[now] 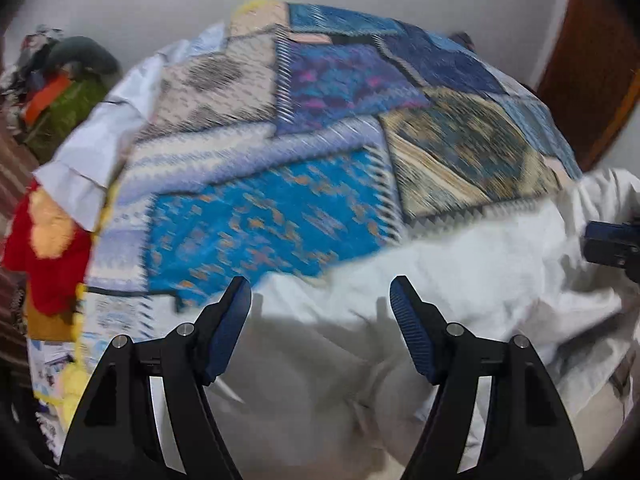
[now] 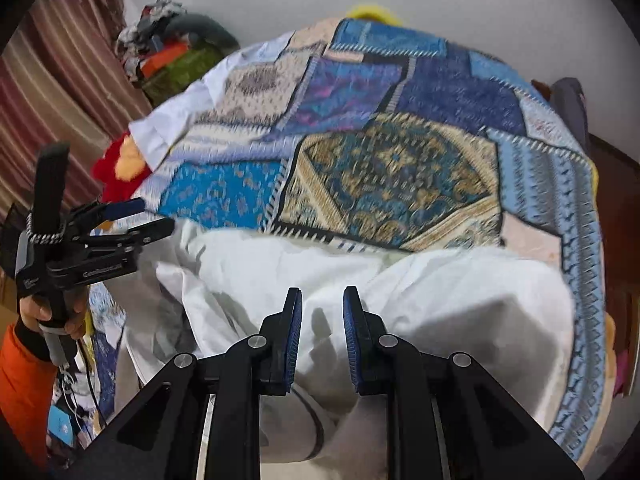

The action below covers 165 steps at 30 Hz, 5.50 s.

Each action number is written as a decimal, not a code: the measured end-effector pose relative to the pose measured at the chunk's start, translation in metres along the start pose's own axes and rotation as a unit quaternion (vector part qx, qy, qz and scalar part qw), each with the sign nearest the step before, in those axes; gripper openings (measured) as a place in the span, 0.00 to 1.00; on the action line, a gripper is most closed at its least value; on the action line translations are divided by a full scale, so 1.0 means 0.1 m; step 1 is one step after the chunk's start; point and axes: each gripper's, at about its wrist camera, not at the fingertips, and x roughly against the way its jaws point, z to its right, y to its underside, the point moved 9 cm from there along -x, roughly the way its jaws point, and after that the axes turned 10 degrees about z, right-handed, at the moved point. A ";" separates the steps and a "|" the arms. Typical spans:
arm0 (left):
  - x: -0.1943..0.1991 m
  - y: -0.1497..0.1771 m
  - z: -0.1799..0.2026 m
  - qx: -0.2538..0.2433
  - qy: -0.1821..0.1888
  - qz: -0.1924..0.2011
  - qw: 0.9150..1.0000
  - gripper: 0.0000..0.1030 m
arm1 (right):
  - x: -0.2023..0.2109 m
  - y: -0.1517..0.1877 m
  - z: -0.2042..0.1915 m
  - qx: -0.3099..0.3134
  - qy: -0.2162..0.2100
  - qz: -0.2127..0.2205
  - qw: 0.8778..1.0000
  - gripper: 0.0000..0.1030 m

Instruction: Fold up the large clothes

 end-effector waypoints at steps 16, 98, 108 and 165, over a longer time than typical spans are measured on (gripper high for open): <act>0.65 1.40 0.38 -0.014 0.068 -0.031 0.997 0.72 | 0.28 1.29 -0.03 0.030 -0.005 -0.067 0.997 0.16; 0.59 1.16 -2.53 0.185 -0.250 0.019 0.950 0.89 | 0.60 0.58 1.75 0.056 0.239 0.055 0.968 0.99; 0.88 0.97 -1.75 0.148 -0.103 0.056 0.982 0.89 | 0.99 0.14 1.03 -0.022 0.095 0.136 0.986 0.99; 1.23 3.42 -0.41 0.265 0.080 -0.136 0.951 0.90 | 2.04 2.72 0.68 -0.143 0.069 0.039 0.987 0.77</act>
